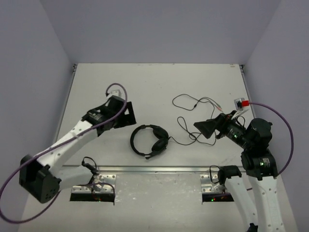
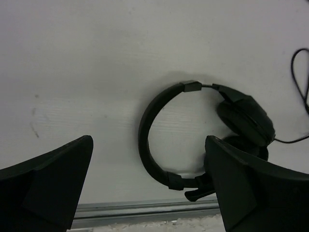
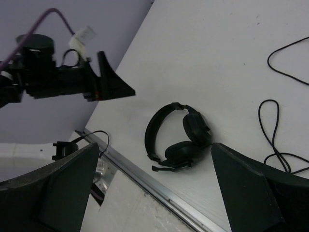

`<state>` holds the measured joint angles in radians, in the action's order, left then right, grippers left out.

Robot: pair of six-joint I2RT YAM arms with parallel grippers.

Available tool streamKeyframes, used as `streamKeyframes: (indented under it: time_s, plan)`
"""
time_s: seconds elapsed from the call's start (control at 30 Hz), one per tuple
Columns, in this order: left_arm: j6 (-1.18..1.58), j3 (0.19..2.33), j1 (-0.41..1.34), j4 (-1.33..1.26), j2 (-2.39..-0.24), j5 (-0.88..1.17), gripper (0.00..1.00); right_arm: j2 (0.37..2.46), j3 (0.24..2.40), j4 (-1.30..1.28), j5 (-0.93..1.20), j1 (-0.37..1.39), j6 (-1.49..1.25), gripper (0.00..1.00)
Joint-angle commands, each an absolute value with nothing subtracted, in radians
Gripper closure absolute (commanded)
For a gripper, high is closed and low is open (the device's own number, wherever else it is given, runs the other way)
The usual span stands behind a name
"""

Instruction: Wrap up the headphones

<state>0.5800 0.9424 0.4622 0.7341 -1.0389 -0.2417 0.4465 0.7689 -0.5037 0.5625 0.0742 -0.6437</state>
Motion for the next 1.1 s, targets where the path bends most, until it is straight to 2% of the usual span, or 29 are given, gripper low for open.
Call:
streamKeyframes:
  time_s: [0.0,0.1,0.33,0.53,0.63,0.67,0.73,0.77,0.83,1.0,1.03,1.07]
  plan:
    - [0.722,0.904,0.560,0.677,-1.224,-0.315,0.00,0.457,0.732,-0.324,0.667,0.072,-0.735,0.01]
    - [0.744,0.803,0.571,0.549,-1.279,-0.232,0.00,0.463,0.706,-0.285,0.692,0.072,-0.761,0.01]
    - [0.706,0.718,0.635,0.402,-1.354,-0.270,0.00,0.437,0.647,-0.267,0.680,0.072,-0.735,0.01]
    - [0.716,0.681,0.672,0.380,-1.436,-0.311,0.10,0.416,0.601,-0.256,0.644,0.072,-0.729,0.01]
    - [0.735,0.681,0.672,0.393,-1.511,-0.334,0.32,0.414,0.591,-0.252,0.643,0.072,-0.729,0.01]
    - [0.739,0.680,0.672,0.390,-1.517,-0.333,0.50,0.416,0.591,-0.253,0.640,0.072,-0.724,0.01]
    - [0.745,0.675,0.672,0.385,-1.519,-0.327,0.70,0.419,0.592,-0.261,0.632,0.072,-0.715,0.01]
    - [0.747,0.678,0.672,0.390,-1.514,-0.327,0.88,0.423,0.594,-0.267,0.621,0.072,-0.701,0.01]
    - [0.755,0.702,0.673,0.432,-1.470,-0.348,0.99,0.425,0.589,-0.261,0.604,0.072,-0.686,0.01]
    - [0.772,0.846,0.684,0.691,-1.275,-0.498,1.00,0.422,0.453,-0.045,0.545,0.072,-0.762,0.01]
    - [0.759,0.917,0.684,0.727,-1.219,-0.537,1.00,0.428,0.422,0.025,0.561,0.072,-0.782,0.01]
    - [0.738,0.954,0.684,0.756,-1.195,-0.546,1.00,0.443,0.352,0.220,0.586,0.072,-0.834,0.01]
